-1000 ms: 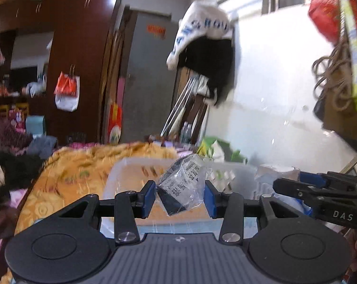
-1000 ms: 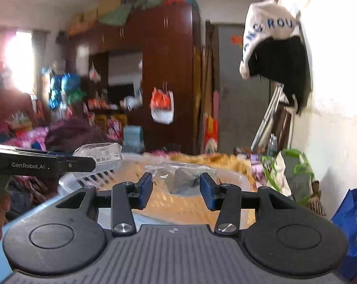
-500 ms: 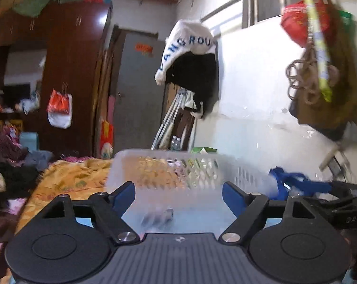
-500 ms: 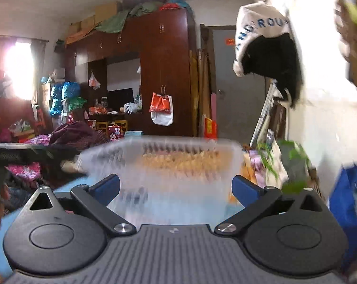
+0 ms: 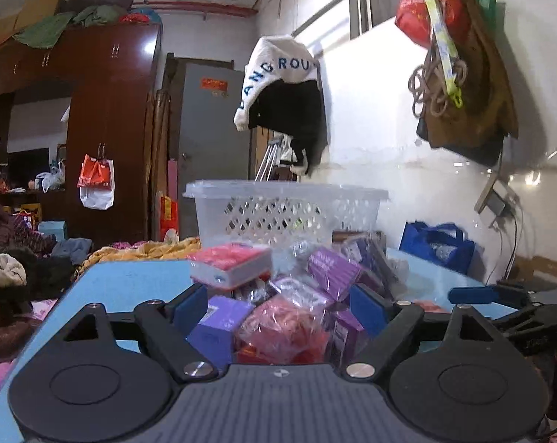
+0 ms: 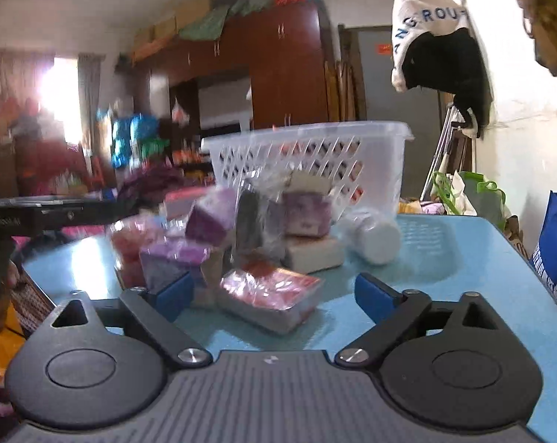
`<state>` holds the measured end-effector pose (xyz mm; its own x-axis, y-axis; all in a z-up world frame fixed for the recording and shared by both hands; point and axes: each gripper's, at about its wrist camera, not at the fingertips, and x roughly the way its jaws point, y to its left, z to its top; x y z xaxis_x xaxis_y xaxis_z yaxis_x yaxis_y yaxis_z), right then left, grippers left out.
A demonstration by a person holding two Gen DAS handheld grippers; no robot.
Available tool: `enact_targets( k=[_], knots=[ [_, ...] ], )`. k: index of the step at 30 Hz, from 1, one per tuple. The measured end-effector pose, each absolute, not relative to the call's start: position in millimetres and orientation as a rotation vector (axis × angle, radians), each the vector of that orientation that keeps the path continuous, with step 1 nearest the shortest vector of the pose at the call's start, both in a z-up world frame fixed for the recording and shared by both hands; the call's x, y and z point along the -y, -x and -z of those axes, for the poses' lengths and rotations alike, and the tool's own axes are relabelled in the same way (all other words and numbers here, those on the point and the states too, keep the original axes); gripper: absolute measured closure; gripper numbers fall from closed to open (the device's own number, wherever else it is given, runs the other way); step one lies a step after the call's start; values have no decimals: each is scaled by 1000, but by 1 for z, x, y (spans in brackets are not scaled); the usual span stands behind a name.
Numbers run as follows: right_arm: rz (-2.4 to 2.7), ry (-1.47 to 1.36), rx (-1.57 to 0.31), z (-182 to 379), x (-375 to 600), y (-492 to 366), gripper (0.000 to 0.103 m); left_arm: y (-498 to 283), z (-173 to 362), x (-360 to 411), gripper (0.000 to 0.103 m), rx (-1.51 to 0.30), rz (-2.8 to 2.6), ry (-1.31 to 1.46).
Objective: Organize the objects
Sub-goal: 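Grasp the red mesh bag with the left tool while the right tool grasps a pink-wrapped box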
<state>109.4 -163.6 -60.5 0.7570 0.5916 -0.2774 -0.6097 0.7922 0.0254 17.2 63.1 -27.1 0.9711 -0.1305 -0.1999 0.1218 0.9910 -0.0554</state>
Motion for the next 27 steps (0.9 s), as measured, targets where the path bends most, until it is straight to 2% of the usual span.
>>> enact_targets(
  k=[7,9,13,15,16,17,19,21,22,23,27],
  knots=[
    [-664,93,-322,67,166,-111,46,-26,44,-57,16,-247,147,35],
    [-679,62,-332,66,176,-112,47,-27,46,-53,17,-249,148,30],
    [-670,58,-326,67,183,-110,44,-25,47,-50,27,-233,143,16],
    [-666,54,-318,66,184,-111,33,-24,46,-49,33,-227,146,9],
    [-662,53,-303,65,182,-110,19,-23,46,-49,40,-219,142,6],
    [-659,61,-296,64,180,-110,14,-22,46,-48,42,-213,139,2],
    [-647,87,-294,62,172,-111,13,-22,46,-48,47,-207,136,-7],
    [-638,116,-302,62,163,-114,15,-22,47,-48,47,-208,137,-16],
    [-638,131,-317,63,159,-116,19,-22,47,-49,46,-208,139,-20],
    [-639,139,-325,65,157,-116,28,-23,47,-49,46,-208,139,-28],
    [-645,130,-308,65,165,-109,29,-21,47,-47,46,-194,135,-46]
  ],
)
